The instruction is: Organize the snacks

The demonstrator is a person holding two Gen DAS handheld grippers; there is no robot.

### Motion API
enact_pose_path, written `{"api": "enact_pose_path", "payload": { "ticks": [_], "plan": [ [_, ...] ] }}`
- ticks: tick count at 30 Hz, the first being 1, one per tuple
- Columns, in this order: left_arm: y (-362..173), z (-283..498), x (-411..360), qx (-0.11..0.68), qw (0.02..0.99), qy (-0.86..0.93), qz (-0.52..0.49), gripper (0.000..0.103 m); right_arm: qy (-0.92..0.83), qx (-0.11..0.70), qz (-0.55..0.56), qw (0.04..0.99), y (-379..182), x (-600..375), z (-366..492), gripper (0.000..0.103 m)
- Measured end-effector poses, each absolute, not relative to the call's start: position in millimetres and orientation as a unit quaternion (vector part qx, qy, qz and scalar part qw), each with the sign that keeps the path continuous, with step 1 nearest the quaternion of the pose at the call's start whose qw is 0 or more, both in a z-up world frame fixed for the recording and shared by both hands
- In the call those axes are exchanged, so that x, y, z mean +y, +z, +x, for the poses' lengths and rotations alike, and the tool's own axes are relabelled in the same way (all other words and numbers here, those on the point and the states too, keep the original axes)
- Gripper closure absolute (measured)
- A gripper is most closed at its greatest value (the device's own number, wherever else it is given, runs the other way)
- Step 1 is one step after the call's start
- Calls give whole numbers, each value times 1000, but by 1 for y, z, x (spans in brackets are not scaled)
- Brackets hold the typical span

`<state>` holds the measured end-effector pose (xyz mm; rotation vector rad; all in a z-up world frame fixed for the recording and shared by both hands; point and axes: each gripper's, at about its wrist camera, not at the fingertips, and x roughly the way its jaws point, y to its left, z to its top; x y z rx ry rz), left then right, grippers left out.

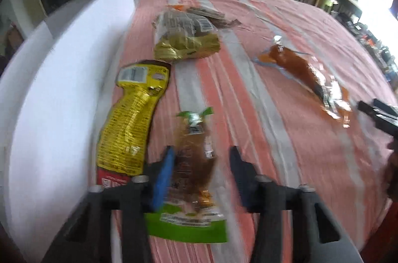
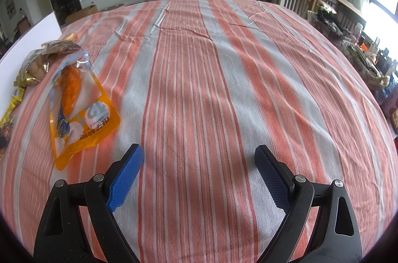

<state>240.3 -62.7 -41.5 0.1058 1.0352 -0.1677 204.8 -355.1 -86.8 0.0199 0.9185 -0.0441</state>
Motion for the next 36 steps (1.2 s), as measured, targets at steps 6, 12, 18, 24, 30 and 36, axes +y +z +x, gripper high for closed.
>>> {"api": "enact_pose_path", "payload": {
  "ticks": [6, 12, 18, 24, 30, 36],
  "plan": [
    [-41, 190, -90, 484, 862, -145, 48, 61, -21, 443, 9, 896, -87, -355, 205, 10],
    [-42, 185, -83, 483, 863, -147, 31, 17, -22, 443, 9, 896, -87, -355, 205, 10],
    [-52, 191, -87, 495, 855, -150, 39, 17, -22, 443, 9, 896, -87, -355, 205, 10],
    [-59, 184, -90, 485, 860, -144, 67, 17, -24, 443, 9, 896, -87, -356, 205, 10],
    [-55, 190, -87, 475, 865, -141, 73, 52, -23, 446, 10, 895, -87, -358, 206, 9],
    [-50, 180, -67, 465, 873, -145, 21, 66, 84, 469, 15, 879, -40, -331, 234, 11]
  ]
}}
